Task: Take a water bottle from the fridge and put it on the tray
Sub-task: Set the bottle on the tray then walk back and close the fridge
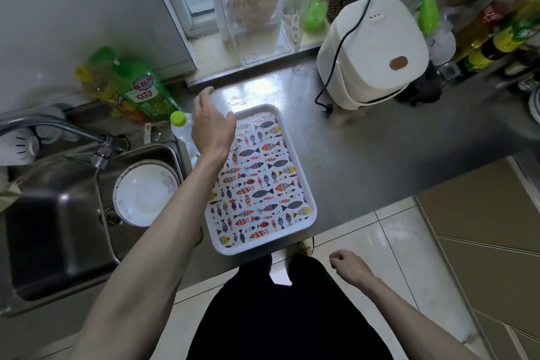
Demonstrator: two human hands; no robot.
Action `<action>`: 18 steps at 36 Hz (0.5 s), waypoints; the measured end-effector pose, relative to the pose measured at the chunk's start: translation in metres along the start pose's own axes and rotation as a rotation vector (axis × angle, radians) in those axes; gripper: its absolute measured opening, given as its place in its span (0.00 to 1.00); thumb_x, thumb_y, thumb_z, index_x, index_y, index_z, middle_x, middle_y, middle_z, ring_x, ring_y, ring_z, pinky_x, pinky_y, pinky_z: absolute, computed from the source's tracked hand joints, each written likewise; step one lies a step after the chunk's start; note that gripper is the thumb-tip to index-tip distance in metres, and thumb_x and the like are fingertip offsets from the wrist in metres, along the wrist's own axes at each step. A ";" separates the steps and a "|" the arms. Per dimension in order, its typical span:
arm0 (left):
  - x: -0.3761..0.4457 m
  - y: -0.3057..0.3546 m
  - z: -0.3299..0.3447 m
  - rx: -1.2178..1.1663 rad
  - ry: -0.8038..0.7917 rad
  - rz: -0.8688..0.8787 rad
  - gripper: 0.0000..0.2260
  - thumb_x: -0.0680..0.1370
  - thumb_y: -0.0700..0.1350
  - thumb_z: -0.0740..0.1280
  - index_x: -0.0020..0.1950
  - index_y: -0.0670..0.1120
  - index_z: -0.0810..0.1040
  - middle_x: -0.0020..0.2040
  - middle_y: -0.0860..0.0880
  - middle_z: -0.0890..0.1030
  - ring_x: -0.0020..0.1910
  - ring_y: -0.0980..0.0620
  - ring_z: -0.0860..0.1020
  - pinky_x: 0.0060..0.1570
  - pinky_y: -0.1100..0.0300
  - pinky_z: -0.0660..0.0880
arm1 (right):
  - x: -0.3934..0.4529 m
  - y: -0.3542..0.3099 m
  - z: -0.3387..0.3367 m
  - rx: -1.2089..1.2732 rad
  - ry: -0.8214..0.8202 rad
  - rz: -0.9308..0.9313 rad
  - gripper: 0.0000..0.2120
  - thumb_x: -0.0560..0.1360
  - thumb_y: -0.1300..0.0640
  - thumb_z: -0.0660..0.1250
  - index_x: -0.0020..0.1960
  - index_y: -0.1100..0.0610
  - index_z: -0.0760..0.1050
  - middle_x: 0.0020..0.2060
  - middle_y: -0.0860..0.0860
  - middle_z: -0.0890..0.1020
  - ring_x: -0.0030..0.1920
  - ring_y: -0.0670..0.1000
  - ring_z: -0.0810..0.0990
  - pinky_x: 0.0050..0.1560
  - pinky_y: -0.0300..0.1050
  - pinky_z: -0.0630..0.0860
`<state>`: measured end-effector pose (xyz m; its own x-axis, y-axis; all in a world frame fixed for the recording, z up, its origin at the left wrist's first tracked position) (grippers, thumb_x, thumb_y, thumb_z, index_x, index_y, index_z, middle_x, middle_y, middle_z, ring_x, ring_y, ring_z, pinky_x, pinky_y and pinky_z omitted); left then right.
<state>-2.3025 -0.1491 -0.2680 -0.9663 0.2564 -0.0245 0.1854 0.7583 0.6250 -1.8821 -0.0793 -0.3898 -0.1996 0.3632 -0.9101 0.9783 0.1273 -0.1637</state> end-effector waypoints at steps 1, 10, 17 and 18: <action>-0.002 0.000 -0.001 -0.015 -0.003 0.010 0.29 0.75 0.40 0.70 0.76 0.46 0.68 0.71 0.47 0.76 0.64 0.46 0.78 0.57 0.53 0.80 | -0.001 0.002 0.001 0.011 0.002 0.004 0.10 0.77 0.56 0.61 0.52 0.53 0.80 0.52 0.50 0.84 0.54 0.54 0.82 0.56 0.46 0.76; -0.038 -0.018 -0.006 0.018 -0.018 0.196 0.28 0.79 0.45 0.68 0.79 0.47 0.65 0.81 0.45 0.63 0.79 0.46 0.65 0.66 0.75 0.58 | -0.016 0.023 0.016 0.168 0.038 0.034 0.11 0.78 0.56 0.61 0.51 0.55 0.81 0.51 0.50 0.84 0.54 0.54 0.83 0.58 0.49 0.77; -0.104 -0.040 0.002 0.115 -0.068 0.383 0.22 0.78 0.46 0.69 0.72 0.47 0.71 0.74 0.46 0.70 0.72 0.46 0.70 0.70 0.49 0.73 | -0.026 0.064 0.037 0.342 0.083 0.060 0.11 0.75 0.58 0.60 0.34 0.57 0.69 0.34 0.56 0.74 0.36 0.55 0.72 0.42 0.47 0.69; -0.114 -0.046 0.008 0.112 -0.131 0.385 0.18 0.79 0.45 0.69 0.69 0.46 0.73 0.70 0.46 0.74 0.67 0.46 0.74 0.65 0.49 0.77 | -0.028 0.070 0.041 0.358 0.093 0.056 0.11 0.75 0.58 0.59 0.33 0.55 0.65 0.33 0.55 0.70 0.36 0.53 0.67 0.42 0.45 0.63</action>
<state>-2.1998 -0.2084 -0.3007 -0.7931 0.6023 0.0904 0.5536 0.6509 0.5194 -1.8061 -0.1181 -0.3912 -0.1333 0.4449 -0.8856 0.9423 -0.2199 -0.2523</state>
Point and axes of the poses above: each hand's wrist, its own x-axis towards the middle knuckle, its own z-axis out of the palm, y = z × x, the point moved 3 cm from there along x, towards the middle knuckle
